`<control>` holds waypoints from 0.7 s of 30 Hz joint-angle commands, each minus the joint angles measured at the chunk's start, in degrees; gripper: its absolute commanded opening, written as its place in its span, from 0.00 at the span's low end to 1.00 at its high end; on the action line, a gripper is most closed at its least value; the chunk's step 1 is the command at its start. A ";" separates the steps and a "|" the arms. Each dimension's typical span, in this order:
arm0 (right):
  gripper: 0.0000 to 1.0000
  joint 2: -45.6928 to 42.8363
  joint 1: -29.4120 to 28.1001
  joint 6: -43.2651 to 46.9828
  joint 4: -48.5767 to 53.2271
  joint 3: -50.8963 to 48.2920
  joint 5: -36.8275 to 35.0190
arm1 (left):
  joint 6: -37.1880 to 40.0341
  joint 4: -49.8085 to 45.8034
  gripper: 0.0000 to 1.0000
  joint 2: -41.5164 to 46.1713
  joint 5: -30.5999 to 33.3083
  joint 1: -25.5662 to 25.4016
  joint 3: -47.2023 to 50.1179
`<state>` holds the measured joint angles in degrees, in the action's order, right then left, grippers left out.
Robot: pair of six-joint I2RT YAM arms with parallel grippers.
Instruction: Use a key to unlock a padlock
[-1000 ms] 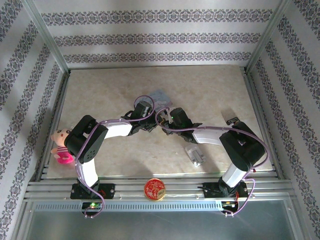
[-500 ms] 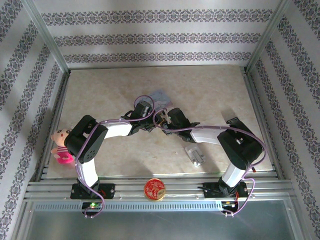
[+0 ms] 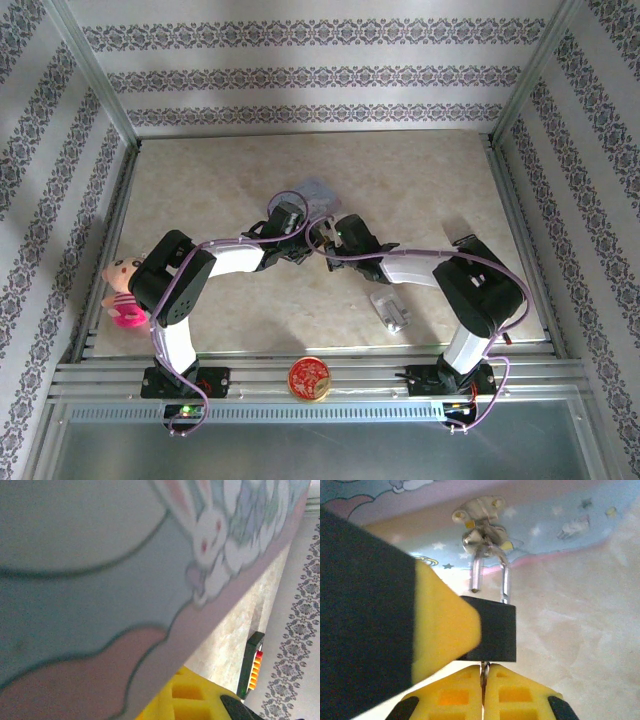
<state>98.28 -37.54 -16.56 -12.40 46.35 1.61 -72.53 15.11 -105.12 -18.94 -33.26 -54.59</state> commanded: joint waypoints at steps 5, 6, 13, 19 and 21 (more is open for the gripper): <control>0.00 0.33 5.82 -8.91 -10.00 -3.08 14.97 | -1.07 -2.48 0.00 1.02 -2.92 0.21 0.16; 0.00 0.42 6.29 -9.54 -10.60 -3.19 16.14 | -1.10 -2.38 0.00 1.00 -2.93 0.19 0.18; 0.00 2.95 10.45 -17.70 -19.03 -4.59 26.79 | -1.37 -2.02 0.00 1.08 -2.69 0.21 0.62; 0.00 6.06 13.92 -27.65 -32.75 -7.36 33.20 | -1.80 -1.52 0.00 1.25 -2.77 0.35 1.25; 0.00 6.64 14.38 -29.48 -34.91 -7.63 33.90 | -2.45 -0.55 0.05 1.26 -2.90 0.51 1.73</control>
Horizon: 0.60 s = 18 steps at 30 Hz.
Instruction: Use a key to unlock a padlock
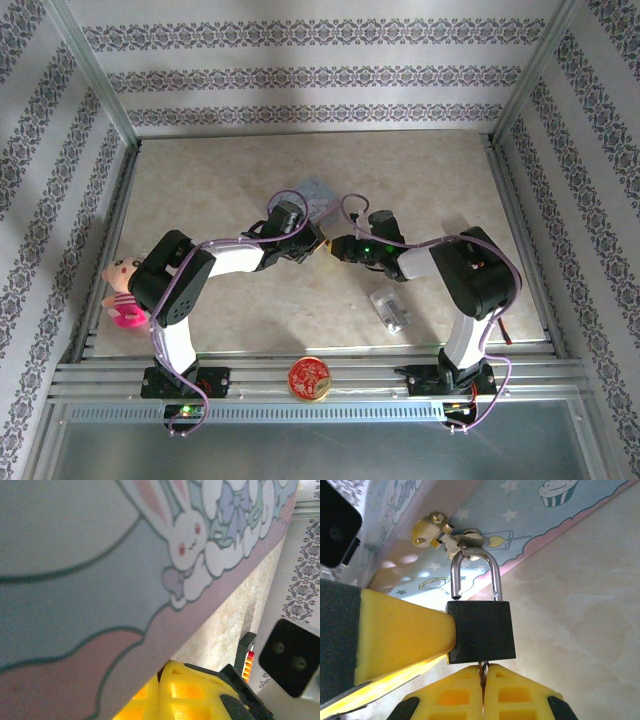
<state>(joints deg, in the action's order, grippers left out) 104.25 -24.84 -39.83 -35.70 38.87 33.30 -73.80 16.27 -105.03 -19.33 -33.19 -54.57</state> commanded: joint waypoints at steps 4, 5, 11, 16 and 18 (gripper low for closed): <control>0.00 0.75 1.64 -6.60 -11.07 -0.11 1.83 | -1.74 -1.14 0.10 1.32 -2.49 0.61 2.36; 0.00 0.57 1.59 -6.11 -10.24 -0.11 1.40 | -1.59 -1.58 0.11 1.49 -2.30 0.67 2.38; 0.00 -1.20 0.44 -2.28 -3.50 0.10 -1.57 | -0.58 -3.64 0.27 3.00 -0.78 0.70 2.37; 0.00 -3.02 -1.29 1.57 2.82 1.18 -4.84 | 2.04 -7.18 0.42 6.08 2.30 0.76 1.98; 0.00 -3.66 -1.86 3.01 5.28 1.79 -6.06 | 3.45 -8.83 0.48 7.55 3.68 0.76 1.70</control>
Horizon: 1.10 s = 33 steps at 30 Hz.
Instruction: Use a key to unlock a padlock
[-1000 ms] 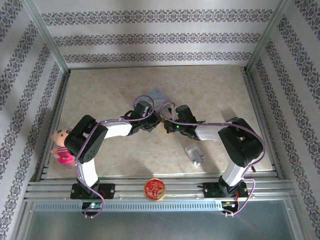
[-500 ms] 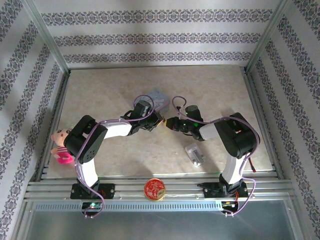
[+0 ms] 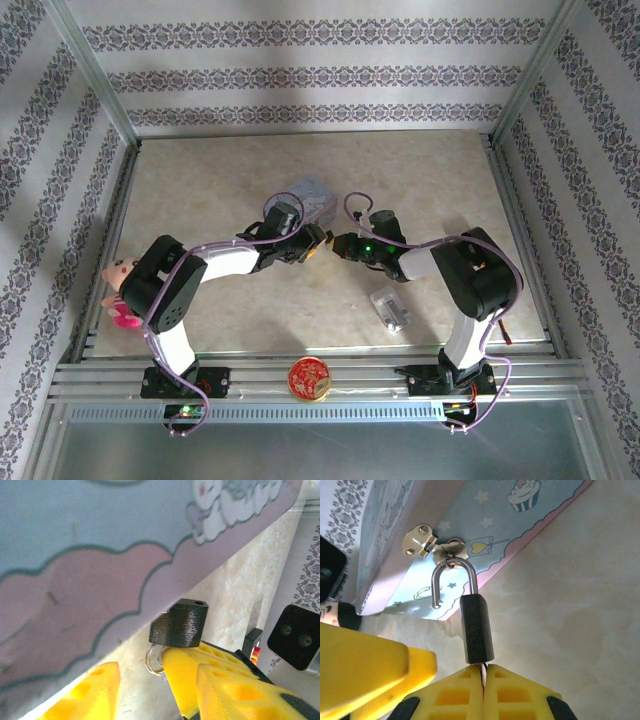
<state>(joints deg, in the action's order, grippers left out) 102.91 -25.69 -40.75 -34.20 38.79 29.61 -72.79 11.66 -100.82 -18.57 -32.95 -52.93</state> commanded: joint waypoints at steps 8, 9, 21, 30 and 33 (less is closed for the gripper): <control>0.00 -4.18 -3.17 4.82 7.41 2.80 -5.95 | 9.01 -11.75 0.82 8.95 9.21 0.52 -1.97; 0.00 -4.46 -3.44 4.51 7.47 2.66 -6.66 | 10.00 -13.21 0.93 9.73 10.62 0.52 -2.33; 0.00 -4.94 -6.62 -0.69 7.92 1.73 -15.36 | 19.77 -26.94 0.99 13.05 28.94 0.52 -6.35; 0.00 -3.73 -8.92 -4.68 6.32 1.82 -18.41 | 23.04 -25.84 0.99 9.08 37.73 1.60 -7.81; 0.00 -3.51 -9.53 -6.61 5.64 1.64 -19.42 | 25.10 -25.72 0.99 6.63 37.48 1.88 -9.73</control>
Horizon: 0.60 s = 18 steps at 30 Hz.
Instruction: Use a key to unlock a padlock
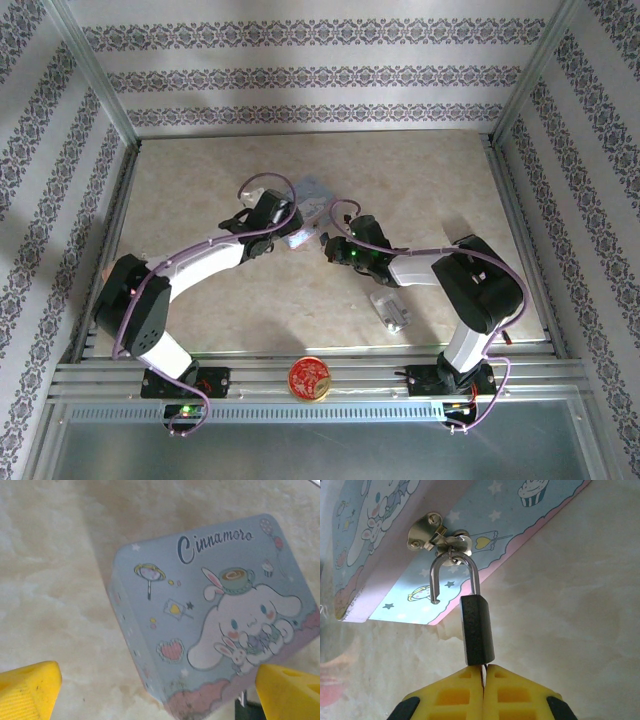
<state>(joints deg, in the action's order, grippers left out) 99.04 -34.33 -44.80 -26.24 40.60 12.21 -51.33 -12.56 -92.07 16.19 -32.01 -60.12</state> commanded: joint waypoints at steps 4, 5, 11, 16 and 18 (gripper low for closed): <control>0.00 0.40 -1.21 -4.74 -3.34 -0.76 -3.57 | 4.57 -2.77 0.99 -4.81 2.63 1.07 -4.78; 0.00 0.44 -1.20 -5.28 -3.78 -1.00 -3.81 | 4.74 -2.80 0.99 -5.26 2.64 1.07 -5.11; 0.00 0.05 -1.23 -6.15 -4.78 -1.58 -4.82 | 5.27 -3.42 0.99 -7.04 2.66 1.16 -5.45; 0.00 0.09 -1.32 -6.33 -5.06 -1.31 -4.91 | 5.33 -5.40 0.99 -8.67 2.03 1.13 -5.67; 0.00 0.25 -1.39 -6.52 -5.14 -1.22 -4.92 | 5.11 -6.41 0.99 -9.48 1.66 1.12 -5.89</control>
<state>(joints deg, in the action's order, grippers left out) 99.04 -35.14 -50.52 -28.23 39.62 8.75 -47.07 -14.79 -100.20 17.19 -31.46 -64.66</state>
